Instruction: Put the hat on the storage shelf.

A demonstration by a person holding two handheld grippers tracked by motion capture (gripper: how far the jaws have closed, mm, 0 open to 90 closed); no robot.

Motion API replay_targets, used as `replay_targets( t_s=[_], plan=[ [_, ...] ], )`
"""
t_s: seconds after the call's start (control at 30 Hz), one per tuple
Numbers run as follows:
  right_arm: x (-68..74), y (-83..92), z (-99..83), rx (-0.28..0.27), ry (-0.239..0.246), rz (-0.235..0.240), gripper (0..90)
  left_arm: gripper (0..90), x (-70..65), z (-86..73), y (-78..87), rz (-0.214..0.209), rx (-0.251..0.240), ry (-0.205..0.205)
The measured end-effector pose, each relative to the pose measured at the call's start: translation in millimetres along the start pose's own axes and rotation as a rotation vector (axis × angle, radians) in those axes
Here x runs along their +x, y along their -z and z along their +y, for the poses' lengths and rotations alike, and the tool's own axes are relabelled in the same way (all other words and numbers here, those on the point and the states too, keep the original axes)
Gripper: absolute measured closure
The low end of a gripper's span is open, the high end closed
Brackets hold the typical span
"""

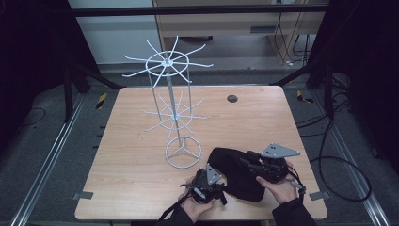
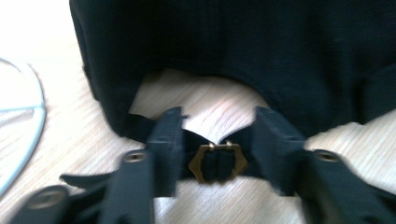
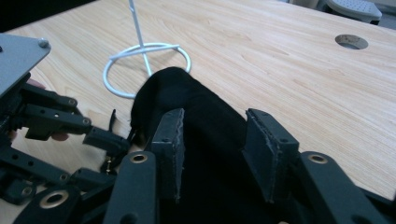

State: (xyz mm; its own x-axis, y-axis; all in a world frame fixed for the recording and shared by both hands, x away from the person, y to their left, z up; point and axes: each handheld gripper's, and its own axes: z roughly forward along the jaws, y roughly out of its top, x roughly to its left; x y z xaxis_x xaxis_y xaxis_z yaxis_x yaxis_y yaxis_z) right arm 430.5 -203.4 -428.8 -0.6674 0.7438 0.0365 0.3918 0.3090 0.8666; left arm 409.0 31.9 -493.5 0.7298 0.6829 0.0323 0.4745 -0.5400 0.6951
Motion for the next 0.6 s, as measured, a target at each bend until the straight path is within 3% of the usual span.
replay_targets(
  t_s=[0.1, 0.33, 0.6],
  plan=[
    [-2.7, -2.3, -0.5, 0.008, 0.002, 0.003, 59.4, 68.0, 7.1, 0.0, 1.6, -0.022, 0.017, 0.014],
    [-15.7, 6.7, 1.6, 0.02, 0.047, 0.029, 58.8, 70.4, 27.5, -0.4, 9.5, -0.042, 0.019, -0.01],
    [-17.3, -16.3, -7.7, 0.099, 0.131, 0.079, 46.8, 70.9, 42.3, -1.6, 12.8, -0.042, 0.006, -0.037]
  ],
)
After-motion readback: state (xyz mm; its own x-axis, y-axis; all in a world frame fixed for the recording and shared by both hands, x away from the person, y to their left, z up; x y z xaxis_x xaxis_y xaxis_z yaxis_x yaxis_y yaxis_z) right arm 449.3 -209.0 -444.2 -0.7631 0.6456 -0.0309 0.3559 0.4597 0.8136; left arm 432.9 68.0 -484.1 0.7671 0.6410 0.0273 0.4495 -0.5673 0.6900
